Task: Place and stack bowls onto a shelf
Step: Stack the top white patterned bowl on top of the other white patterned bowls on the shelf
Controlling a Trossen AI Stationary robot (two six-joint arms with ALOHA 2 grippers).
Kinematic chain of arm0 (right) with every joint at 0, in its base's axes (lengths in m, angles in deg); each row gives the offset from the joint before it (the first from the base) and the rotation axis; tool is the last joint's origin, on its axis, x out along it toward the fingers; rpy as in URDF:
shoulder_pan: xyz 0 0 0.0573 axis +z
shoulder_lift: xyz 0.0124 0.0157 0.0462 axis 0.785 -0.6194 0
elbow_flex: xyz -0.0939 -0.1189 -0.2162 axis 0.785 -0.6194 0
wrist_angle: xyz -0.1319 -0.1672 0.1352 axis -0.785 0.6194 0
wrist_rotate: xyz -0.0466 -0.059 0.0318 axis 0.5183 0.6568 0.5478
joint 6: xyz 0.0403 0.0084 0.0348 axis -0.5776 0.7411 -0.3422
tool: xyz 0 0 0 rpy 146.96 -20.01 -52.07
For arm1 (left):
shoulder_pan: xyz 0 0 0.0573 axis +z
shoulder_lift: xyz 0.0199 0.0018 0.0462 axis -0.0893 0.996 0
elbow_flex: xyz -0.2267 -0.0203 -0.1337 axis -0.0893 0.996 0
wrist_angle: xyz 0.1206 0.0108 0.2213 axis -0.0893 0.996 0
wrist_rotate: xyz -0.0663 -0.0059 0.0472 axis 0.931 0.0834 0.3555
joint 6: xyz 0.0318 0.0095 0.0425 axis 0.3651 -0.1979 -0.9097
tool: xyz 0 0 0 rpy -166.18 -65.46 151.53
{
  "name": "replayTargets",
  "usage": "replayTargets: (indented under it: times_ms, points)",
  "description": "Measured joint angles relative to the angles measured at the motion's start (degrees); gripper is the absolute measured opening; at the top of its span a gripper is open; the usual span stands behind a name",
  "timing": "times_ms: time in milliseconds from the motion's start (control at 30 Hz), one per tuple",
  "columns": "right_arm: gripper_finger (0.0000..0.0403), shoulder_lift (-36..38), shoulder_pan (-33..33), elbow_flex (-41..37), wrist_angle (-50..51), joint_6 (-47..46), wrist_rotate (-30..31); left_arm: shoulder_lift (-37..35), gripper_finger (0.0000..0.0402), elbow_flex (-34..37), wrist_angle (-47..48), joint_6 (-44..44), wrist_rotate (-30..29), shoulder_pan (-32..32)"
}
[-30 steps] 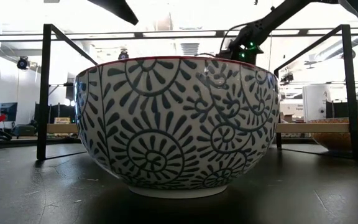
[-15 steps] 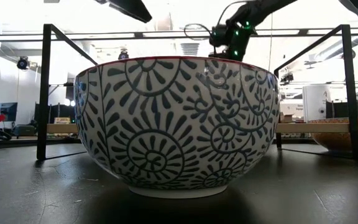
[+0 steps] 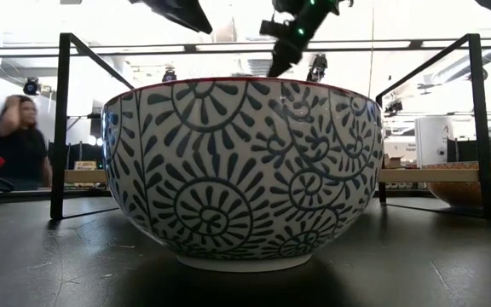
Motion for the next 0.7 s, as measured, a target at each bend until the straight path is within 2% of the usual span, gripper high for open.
replayTargets:
  times_ms: [233, 500, 700]
  points:
    - [0.0008, 0.0, 4.9, 1.1, -8.0, 2.1, 0.0, 0.0, 0.0151, 0.0, -4.7, -0.9, -1.3, 2.4]
    - [0.0008, 0.0, 7.9, 1.1, -12.0, 6.2, 2.8, 0.0, 0.0151, 0.0, -5.2, -0.9, -15.9, 3.0]
    - [0.0008, 0.0, 8.6, 1.1, -16.7, 9.4, 4.6, 0.0, 0.0151, 0.0, -5.2, -0.9, -17.7, 3.4]
